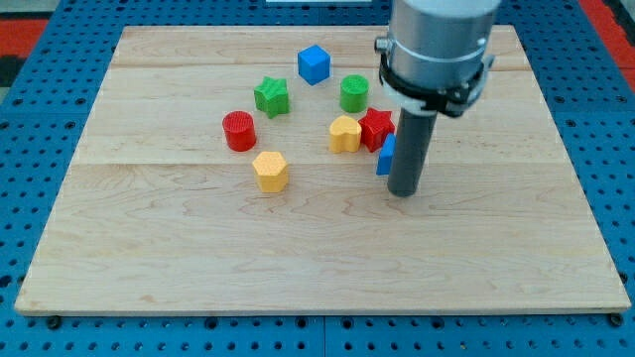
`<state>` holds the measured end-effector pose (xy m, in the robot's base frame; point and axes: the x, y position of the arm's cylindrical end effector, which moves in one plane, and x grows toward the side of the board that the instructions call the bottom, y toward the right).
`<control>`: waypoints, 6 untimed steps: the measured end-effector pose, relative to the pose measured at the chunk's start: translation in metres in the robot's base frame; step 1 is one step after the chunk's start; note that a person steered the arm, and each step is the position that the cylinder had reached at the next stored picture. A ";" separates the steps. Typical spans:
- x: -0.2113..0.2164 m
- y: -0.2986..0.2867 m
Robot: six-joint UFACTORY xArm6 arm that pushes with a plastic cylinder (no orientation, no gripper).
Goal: Slightly touch the blue triangle
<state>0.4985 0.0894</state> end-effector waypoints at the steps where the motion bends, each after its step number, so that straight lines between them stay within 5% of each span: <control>1: 0.009 0.041; 4: -0.075 0.042; 6: -0.051 0.039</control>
